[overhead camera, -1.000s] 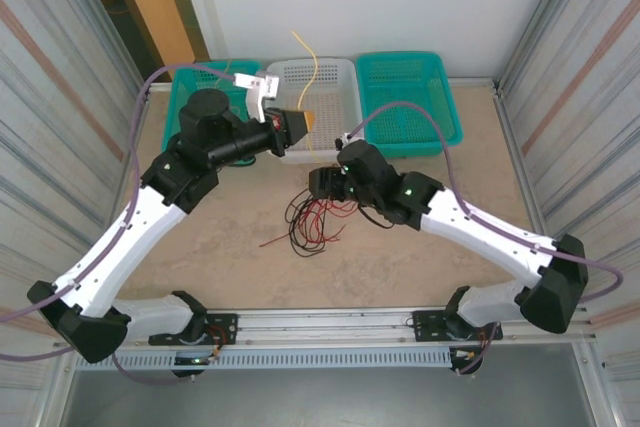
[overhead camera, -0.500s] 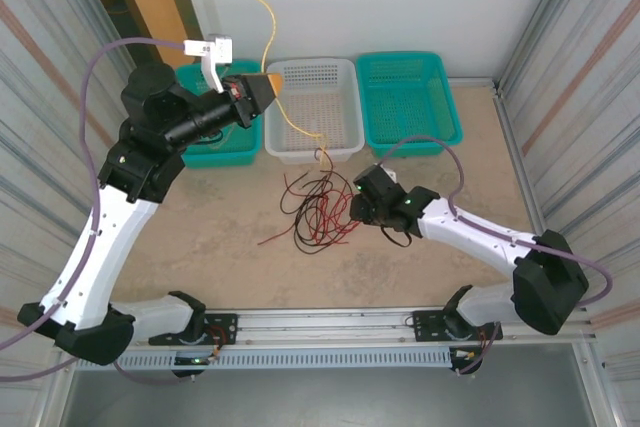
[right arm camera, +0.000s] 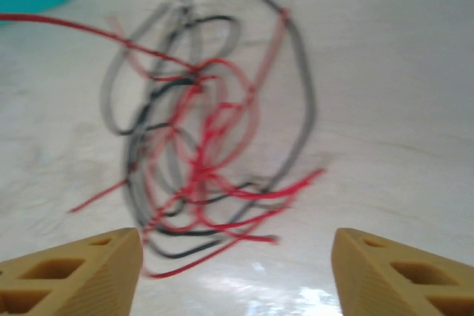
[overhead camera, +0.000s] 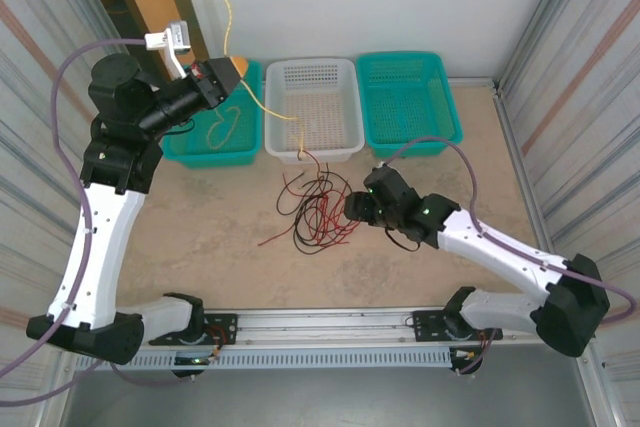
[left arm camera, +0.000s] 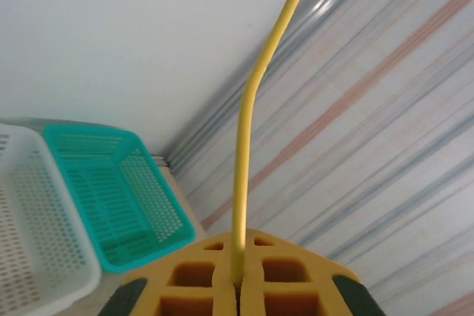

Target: Untangle the cables

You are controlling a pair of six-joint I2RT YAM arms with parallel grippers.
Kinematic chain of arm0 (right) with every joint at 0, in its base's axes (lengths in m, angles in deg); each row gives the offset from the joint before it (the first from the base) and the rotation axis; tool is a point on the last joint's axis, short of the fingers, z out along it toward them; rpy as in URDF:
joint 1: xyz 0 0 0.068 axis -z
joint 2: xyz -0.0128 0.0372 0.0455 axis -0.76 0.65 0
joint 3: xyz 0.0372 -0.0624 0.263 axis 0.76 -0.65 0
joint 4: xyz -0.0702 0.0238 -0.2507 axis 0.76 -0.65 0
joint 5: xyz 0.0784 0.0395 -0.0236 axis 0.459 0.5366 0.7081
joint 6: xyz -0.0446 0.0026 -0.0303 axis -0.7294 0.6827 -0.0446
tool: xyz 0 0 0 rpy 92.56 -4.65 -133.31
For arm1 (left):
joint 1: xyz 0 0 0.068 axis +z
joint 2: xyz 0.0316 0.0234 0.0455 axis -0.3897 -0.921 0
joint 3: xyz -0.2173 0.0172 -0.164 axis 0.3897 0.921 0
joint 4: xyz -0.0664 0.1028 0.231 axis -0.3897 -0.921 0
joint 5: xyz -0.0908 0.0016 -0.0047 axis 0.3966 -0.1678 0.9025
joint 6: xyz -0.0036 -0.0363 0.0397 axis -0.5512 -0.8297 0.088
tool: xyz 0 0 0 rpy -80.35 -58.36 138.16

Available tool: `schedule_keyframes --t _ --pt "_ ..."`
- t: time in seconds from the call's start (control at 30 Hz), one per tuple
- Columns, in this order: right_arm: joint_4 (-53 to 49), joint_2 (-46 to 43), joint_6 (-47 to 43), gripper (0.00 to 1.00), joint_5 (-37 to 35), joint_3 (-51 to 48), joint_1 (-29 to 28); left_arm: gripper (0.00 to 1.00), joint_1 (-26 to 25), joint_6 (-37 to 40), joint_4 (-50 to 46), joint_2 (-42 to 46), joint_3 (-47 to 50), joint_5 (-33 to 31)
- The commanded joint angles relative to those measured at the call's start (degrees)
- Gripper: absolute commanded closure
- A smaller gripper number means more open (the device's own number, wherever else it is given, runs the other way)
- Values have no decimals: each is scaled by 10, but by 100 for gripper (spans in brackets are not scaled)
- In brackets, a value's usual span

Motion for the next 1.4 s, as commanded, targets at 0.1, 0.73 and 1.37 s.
schedule_keyframes --t 0.1,0.73,1.37 --pt "67 47 -51 29 50 126 13 100 1 -57 56 5 17 56" --pt "112 251 -62 74 163 171 52 100 2 -104 90 7 -25 88" --pt "3 223 25 86 141 54 59 100 126 -67 -96 2 -59 -10"
